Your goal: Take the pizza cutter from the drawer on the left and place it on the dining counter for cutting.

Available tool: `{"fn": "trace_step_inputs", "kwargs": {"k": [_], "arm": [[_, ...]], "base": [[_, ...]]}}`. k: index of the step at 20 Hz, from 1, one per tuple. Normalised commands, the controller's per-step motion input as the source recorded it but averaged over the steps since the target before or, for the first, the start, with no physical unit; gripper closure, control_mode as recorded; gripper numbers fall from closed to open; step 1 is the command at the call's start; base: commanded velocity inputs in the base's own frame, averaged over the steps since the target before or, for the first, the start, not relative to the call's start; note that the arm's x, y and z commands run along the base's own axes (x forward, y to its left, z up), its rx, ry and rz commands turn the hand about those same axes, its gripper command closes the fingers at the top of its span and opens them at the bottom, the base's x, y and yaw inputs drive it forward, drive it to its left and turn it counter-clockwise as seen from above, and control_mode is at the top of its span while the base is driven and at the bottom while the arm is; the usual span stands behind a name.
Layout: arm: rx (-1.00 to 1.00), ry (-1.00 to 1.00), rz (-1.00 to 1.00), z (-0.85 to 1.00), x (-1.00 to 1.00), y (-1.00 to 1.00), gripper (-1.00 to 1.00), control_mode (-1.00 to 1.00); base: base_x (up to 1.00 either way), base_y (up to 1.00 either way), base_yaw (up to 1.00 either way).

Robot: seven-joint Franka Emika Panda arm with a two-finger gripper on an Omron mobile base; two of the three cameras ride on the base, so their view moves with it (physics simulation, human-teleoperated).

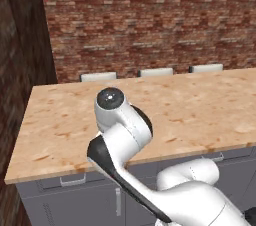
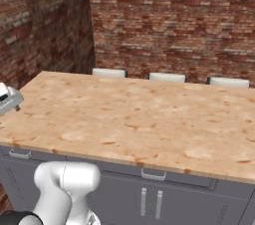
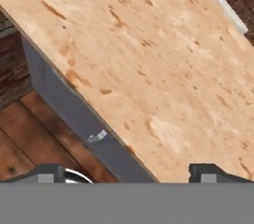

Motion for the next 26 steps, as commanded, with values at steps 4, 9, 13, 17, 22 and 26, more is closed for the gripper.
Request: {"fn": "trace_step_inputs", "kwargs": {"k": [4, 9, 13, 17, 22, 26], "arm": [[-0.21, -0.29, 0.18, -0.52, -0.59, 0.76, -1.00, -1.00], [-0.19, -0.30, 0.11, -0.67, -0.27, 0.48, -1.00, -1.00], [-0.14, -0.28, 0.07, -0.69, -0.13, 0.30, -1.00, -1.00], [-0.09, -0.12, 0.02, -0.55, -0.02, 0.27, -1.00, -1.00], [-0.14, -0.02, 0.01, -0.55, 0.00, 0.31, -1.00, -1.00], [-0.22, -0.09, 0.02, -0.68, 0.00, 0.36, -1.00, -1.00]], "base": [[0.00, 0.00, 0.00], [0.00, 0.00, 0.00], [0.00, 0.00, 0.00], [0.00, 0.00, 0.00], [0.00, 0.00, 0.00], [0.00, 0.00, 0.00]]}}
